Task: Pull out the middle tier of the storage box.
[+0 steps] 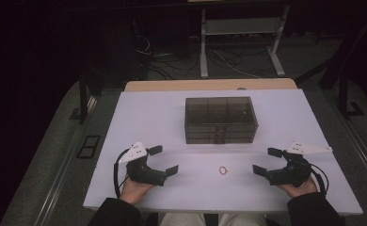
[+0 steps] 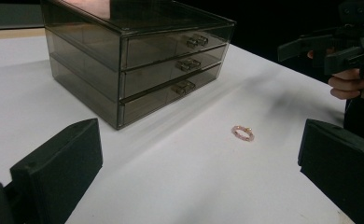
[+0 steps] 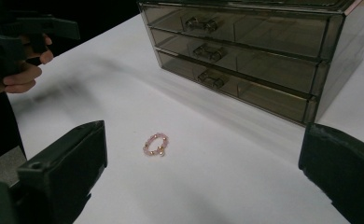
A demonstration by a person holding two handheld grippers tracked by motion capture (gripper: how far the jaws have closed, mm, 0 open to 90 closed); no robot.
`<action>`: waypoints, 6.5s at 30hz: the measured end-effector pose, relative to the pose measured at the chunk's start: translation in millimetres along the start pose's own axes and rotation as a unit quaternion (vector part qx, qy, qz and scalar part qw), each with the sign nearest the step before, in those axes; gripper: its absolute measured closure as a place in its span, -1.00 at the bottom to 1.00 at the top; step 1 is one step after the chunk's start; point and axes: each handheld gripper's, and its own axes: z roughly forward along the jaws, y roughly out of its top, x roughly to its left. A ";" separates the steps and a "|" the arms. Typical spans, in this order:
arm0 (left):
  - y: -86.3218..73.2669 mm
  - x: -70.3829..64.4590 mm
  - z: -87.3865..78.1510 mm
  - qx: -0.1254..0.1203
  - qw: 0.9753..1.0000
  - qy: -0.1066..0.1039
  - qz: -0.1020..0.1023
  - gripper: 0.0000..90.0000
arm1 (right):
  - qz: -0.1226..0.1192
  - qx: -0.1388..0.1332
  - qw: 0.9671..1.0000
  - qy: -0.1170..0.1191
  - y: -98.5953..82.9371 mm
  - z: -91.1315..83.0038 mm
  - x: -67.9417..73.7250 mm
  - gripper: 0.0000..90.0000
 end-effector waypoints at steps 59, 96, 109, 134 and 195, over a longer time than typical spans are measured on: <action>-2.2 -2.8 0.9 0.012 1.000 0.007 0.011 -1.00 | -0.015 0.005 1.000 0.026 28.1 1.8 10.1 -0.99; -2.4 -4.4 -0.7 0.011 1.000 0.007 0.012 -1.00 | 0.028 0.019 0.998 0.056 42.9 37.9 14.2 -0.99; -2.3 -4.8 -0.2 0.012 1.000 0.007 0.013 -1.00 | 0.101 -0.004 0.991 0.087 42.5 50.9 10.2 -0.99; -2.3 -5.1 0.3 0.013 1.000 0.006 0.015 -1.00 | 0.230 0.000 0.966 0.116 36.9 80.6 4.4 -0.99; -1.2 -5.7 -1.9 0.007 1.000 0.003 0.017 -1.00 | 0.464 -0.020 0.881 0.083 16.9 127.3 -9.3 -0.98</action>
